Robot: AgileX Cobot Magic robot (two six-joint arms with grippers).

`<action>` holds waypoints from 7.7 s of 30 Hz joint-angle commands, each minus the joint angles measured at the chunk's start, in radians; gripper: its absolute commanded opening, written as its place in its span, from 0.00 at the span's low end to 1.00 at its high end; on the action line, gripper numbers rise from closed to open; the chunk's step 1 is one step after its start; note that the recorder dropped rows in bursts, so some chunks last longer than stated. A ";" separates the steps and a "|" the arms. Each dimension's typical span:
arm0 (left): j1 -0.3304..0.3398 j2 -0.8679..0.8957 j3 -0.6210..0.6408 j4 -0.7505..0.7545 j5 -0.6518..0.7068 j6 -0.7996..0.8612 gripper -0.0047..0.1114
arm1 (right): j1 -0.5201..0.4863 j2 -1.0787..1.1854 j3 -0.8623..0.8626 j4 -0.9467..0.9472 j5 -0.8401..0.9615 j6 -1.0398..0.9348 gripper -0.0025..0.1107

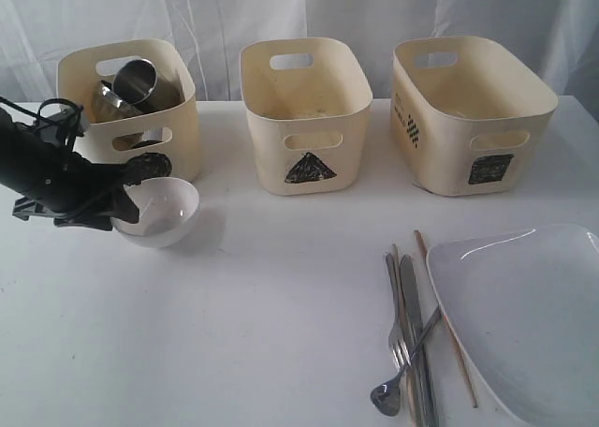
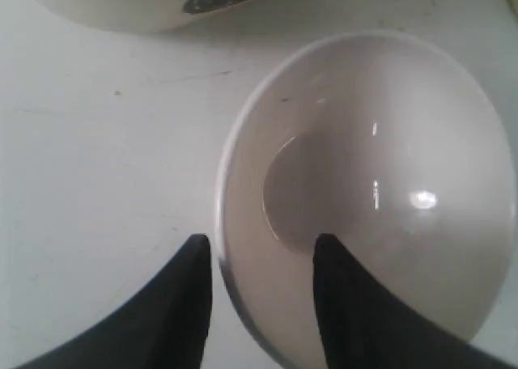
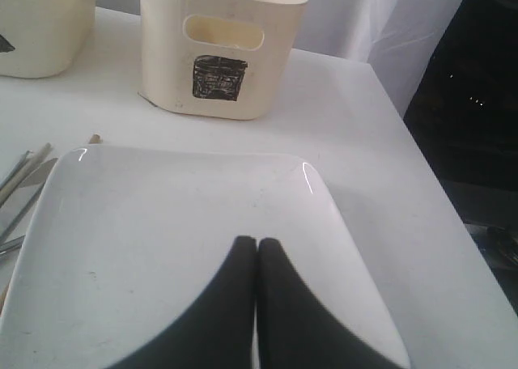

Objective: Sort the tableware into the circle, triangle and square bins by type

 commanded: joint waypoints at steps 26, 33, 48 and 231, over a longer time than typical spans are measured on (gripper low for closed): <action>0.003 -0.373 -0.129 0.115 -0.757 -0.021 0.04 | -0.004 -0.005 0.000 -0.007 -0.007 -0.001 0.02; 0.001 -0.105 -0.133 0.415 -1.045 -0.400 0.04 | -0.004 -0.005 0.000 -0.007 -0.007 -0.001 0.02; 0.001 0.098 -0.209 0.868 -0.911 -0.520 0.51 | -0.004 -0.005 0.000 -0.007 -0.007 -0.001 0.02; 0.258 -1.874 1.177 0.823 -0.115 -0.689 0.04 | 0.566 1.554 -0.977 0.359 0.226 -0.062 0.24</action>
